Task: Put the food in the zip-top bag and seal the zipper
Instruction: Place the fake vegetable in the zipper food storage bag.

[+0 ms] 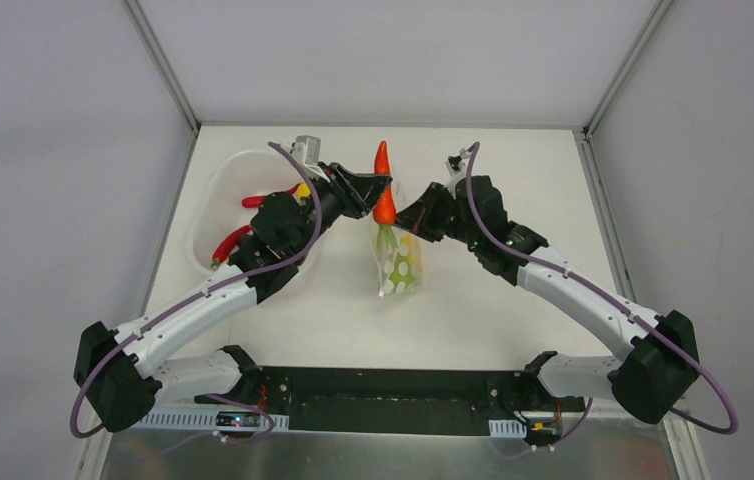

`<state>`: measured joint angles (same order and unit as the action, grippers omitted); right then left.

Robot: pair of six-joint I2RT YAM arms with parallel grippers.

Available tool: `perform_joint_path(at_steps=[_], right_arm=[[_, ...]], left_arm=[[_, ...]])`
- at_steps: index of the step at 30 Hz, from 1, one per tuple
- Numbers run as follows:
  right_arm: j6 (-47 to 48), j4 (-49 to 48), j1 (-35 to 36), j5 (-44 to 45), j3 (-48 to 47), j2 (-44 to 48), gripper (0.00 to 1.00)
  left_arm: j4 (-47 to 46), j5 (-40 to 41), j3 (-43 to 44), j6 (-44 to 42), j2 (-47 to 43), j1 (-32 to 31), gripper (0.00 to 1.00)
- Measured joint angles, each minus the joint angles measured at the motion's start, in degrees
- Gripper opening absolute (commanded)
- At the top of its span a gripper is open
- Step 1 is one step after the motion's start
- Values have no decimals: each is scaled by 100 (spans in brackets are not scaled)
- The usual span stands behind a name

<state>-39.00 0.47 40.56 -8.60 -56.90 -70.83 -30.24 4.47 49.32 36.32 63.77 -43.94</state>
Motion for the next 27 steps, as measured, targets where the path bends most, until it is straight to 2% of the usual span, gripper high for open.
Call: perform_joint_path(at_steps=[14, 21, 24, 27], right_arm=[[2, -15, 0, 341, 101, 525, 0], [-9, -13, -9, 326, 103, 522, 0], [-76, 7, -59, 299, 103, 520, 0], [-136, 28, -151, 256, 101, 520, 0]], left_arm=[[26, 1102, -256, -1025, -46, -269, 27], [308, 1145, -254, -1685, -57, -638, 33], [361, 1106, -251, -1950, -52, -776, 41], [372, 1069, -249, -2096, -50, -789, 59]])
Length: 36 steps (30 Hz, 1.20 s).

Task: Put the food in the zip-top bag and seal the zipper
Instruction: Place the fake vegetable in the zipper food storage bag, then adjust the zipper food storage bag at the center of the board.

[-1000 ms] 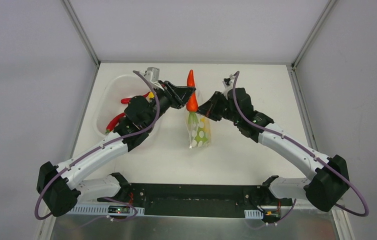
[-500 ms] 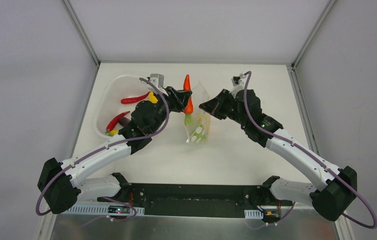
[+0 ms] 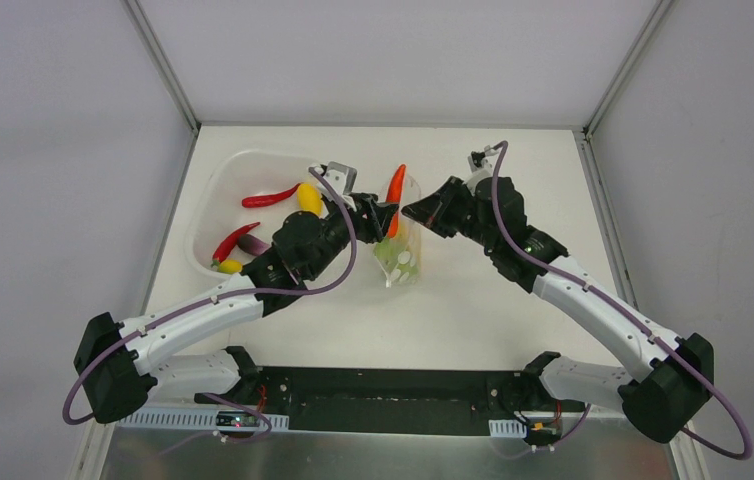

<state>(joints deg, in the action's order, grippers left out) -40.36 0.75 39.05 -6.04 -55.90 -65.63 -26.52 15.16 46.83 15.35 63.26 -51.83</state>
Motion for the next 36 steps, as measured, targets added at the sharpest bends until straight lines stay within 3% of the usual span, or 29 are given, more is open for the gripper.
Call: perform_joint_path(at_steps=[4, 15, 19, 23, 31, 36], right_arm=[[-76, 0, -79, -26, 2, 0, 0], [-122, -44, -109, -46, 33, 92, 0], [-122, -101, -109, 13, 146, 321, 0], [-144, 42, -162, 426, 162, 339, 0], [-260, 205, -400, 175, 188, -131, 0], [-251, 205, -400, 101, 190, -125, 0]], left_arm=[[240, 9, 59, -96, -2, 2, 71], [1016, 35, 330, -98, -9, 0, 74], [1375, 166, 492, -98, -94, 0, 86], [1814, 549, 612, -59, -173, 2, 90], [3071, 658, 1327, 201, 492, 197, 83], [3449, 52, 1379, 492, 868, 603, 65]])
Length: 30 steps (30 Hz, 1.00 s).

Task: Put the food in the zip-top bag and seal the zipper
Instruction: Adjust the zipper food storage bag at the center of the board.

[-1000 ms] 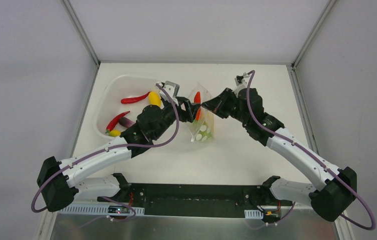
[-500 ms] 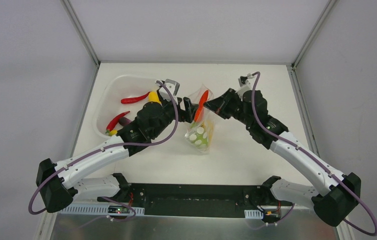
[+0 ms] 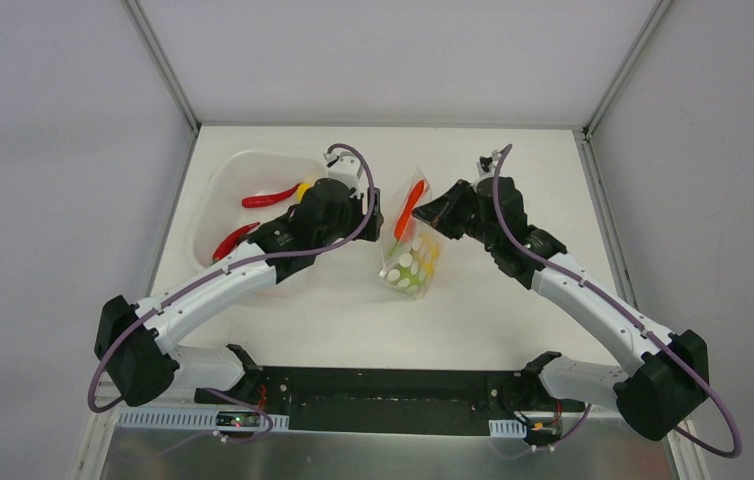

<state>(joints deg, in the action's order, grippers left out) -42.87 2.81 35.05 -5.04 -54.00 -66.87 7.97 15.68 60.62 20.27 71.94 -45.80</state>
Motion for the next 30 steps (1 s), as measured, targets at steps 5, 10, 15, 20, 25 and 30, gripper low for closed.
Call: perform_joint_path(at_steps=[5, 10, 15, 20, 25, 30], right_arm=[[31, 0, 0, -42, -2, 33, 0], [155, -79, -4, -463, -2, 33, 0], [343, -332, -4, -879, 57, 289, 0], [284, -223, -31, -50, 205, 789, 0], [356, 501, -129, -22, -431, -177, 0], [363, 155, -125, -684, -166, -376, 0]], left_arm=[[205, -667, 66, 315, 114, 404, 36], [319, -1394, 337, 396, 295, 498, 0], [503, -2087, 643, 374, 118, 496, 0], [391, -2065, 643, 380, -490, 496, 0], [584, -1856, 730, 479, -227, 498, 0], [835, -2422, 804, 468, 168, 437, 0]])
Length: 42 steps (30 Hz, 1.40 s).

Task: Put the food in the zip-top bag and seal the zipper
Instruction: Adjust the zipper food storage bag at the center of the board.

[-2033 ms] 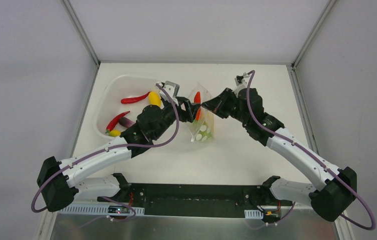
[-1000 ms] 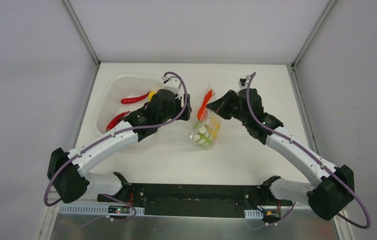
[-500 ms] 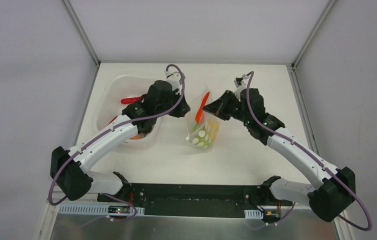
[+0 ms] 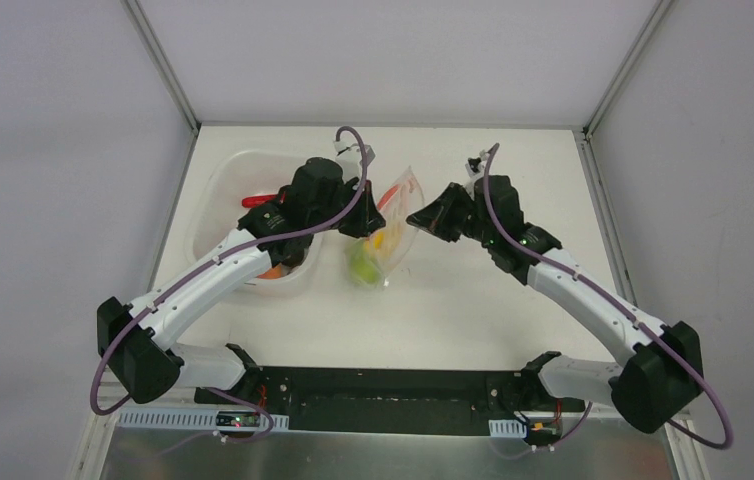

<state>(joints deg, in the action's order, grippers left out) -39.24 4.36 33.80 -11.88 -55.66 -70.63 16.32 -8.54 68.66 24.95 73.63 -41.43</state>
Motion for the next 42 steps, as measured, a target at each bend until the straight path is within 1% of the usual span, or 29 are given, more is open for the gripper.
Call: perform_joint_path(at_steps=[3, 5, 7, 10, 13, 16, 18, 20, 22, 24, 26, 28, 32, 34, 36, 38, 42], right_arm=[[-7, -511, 9, -175, 470, 575, 0], [35, -579, 9, -101, 483, 855, 0], [35, -400, 2, 90, 310, 870, 0], [68, -208, -70, 11, -17, 603, 0], [9, -546, -81, -74, 249, 697, 0], [-109, -562, -72, 243, 577, 942, 0], [-120, -396, -127, 380, 527, 833, 0], [-109, -4, -177, 389, 229, 417, 0], [-103, 168, -199, 227, -52, -105, 0], [-125, 168, -201, 9, -28, -286, 0], [-138, 55, -190, -111, 144, -125, 0], [-116, -55, -177, -133, 262, 249, 0], [-17, -466, -173, -149, 273, 1040, 0], [-9, -695, -173, -136, 273, 1274, 0], [-22, -802, -173, -81, 273, 1287, 0], [-72, -787, -175, -39, 273, 1123, 0], [-173, -494, -179, -81, 262, 422, 0]], left_arm=[[120, -33, 232, -44, -42, -118, 0], [116, 197, 332, -46, -127, -160, 0], [208, 378, 387, -11, -186, -92, 0], [286, 214, 437, 20, -184, 33, 0], [304, 350, 455, -48, -267, -107, 0], [570, 498, 686, -142, -160, -81, 0], [750, 422, 1005, -133, 208, 107, 0], [640, 219, 1110, -42, 748, 262, 0], [452, -55, 881, 138, 1150, 332, 0], [457, -223, 605, 219, 1272, 310, 0], [619, -299, 542, 229, 1200, 275, 0], [643, -313, 597, 190, 905, 247, 0], [428, -321, 660, 162, -57, 243, 0], [203, -306, 634, 162, -540, 243, 0], [46, -273, 599, 164, -756, 243, 0], [0, -264, 588, 166, -730, 243, 0], [-57, -267, 409, 216, -142, 243, 0]])
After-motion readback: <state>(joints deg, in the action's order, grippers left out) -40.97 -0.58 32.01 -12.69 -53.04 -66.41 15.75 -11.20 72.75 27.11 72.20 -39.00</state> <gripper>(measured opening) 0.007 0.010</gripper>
